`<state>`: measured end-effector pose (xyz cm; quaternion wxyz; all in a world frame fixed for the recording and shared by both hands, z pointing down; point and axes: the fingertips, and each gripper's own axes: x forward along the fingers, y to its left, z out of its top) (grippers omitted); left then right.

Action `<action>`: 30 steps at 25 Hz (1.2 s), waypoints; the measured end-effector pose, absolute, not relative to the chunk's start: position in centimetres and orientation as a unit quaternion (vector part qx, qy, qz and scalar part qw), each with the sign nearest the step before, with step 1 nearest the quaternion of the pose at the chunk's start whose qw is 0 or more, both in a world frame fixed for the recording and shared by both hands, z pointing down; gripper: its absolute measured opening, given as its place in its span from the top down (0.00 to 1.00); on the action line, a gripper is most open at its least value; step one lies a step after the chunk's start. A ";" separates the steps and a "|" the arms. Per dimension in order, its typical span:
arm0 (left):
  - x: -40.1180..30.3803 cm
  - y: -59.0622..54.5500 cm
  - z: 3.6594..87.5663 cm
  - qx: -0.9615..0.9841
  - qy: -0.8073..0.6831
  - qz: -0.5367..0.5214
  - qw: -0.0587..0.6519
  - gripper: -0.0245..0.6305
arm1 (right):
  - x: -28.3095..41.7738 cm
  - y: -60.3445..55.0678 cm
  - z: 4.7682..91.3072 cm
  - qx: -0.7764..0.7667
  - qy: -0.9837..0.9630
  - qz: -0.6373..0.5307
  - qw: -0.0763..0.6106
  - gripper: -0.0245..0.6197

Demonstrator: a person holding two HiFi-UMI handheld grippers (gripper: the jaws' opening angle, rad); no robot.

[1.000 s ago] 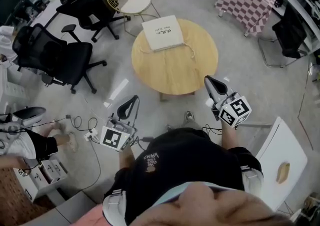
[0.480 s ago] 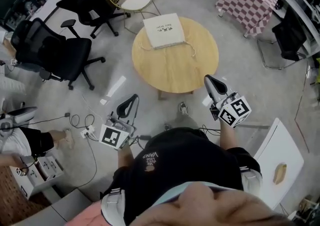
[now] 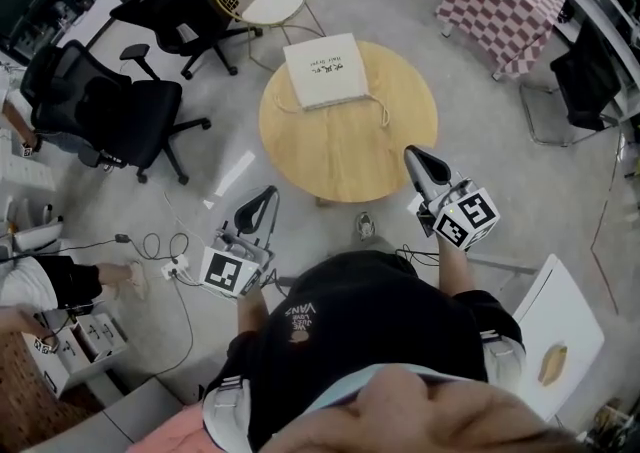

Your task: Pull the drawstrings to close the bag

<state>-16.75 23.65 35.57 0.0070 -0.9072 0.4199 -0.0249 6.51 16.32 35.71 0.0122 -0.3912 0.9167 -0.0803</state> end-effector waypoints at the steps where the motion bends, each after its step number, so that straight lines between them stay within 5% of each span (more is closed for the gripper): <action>1: -16.1 23.1 35.5 -0.909 0.416 -0.023 0.012 0.96 | 6.9 15.6 35.8 -0.389 0.917 -0.083 0.014 0.96; 30: -5.6 7.3 38.8 -0.888 0.453 -0.055 0.057 0.96 | 14.4 -1.0 41.9 -0.303 0.943 -0.137 -0.008 0.96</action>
